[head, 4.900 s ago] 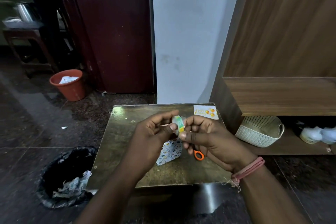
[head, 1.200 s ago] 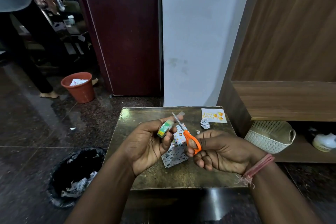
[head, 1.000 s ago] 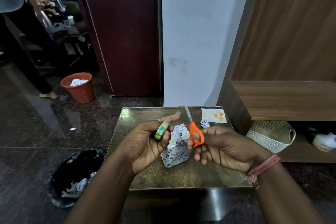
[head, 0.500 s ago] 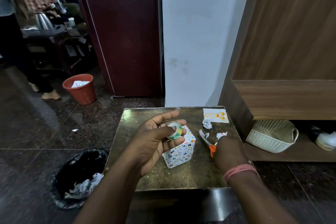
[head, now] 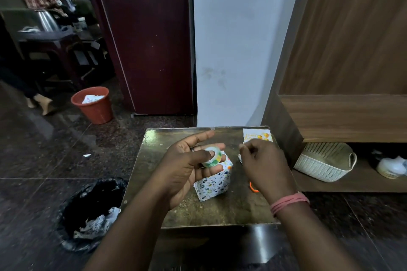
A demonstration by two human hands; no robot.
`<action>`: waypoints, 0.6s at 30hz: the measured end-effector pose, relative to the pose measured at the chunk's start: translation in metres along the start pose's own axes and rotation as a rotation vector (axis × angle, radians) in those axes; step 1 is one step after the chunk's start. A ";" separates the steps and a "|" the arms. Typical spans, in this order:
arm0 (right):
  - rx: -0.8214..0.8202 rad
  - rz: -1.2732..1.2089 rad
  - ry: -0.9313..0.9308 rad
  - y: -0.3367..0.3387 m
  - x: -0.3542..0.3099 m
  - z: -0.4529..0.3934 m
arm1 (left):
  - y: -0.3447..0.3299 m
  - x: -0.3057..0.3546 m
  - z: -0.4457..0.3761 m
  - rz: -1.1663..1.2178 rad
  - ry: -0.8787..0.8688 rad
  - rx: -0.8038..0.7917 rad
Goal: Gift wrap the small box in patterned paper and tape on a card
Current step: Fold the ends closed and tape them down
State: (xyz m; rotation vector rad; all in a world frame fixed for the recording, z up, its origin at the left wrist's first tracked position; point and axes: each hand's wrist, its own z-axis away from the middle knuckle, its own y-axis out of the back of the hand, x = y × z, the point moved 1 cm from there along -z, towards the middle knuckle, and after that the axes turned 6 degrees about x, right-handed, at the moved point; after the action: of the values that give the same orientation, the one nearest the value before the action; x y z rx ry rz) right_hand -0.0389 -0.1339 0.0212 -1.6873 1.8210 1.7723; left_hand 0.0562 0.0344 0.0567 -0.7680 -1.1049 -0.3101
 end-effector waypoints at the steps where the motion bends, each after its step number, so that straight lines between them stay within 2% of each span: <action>1: -0.004 -0.165 -0.014 0.004 -0.010 0.000 | 0.001 0.000 0.000 0.000 0.008 0.001; 4: -0.196 -0.565 -0.065 0.014 -0.027 0.003 | 0.003 0.001 -0.001 -0.008 0.020 0.000; 6: -0.378 -0.677 -0.080 0.015 -0.026 0.005 | 0.002 0.001 0.000 -0.014 0.023 -0.013; 13: -0.564 -0.774 -0.091 0.010 -0.015 0.001 | 0.000 0.000 0.002 -0.105 0.032 -0.058; 18: -0.626 -0.818 -0.066 0.012 -0.013 0.001 | 0.002 0.002 0.002 -0.123 0.036 -0.082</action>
State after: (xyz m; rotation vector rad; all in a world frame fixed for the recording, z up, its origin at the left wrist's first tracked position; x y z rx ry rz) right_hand -0.0430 -0.1285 0.0382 -2.0717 0.3724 1.9955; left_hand 0.0564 0.0375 0.0587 -0.7659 -1.1127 -0.4739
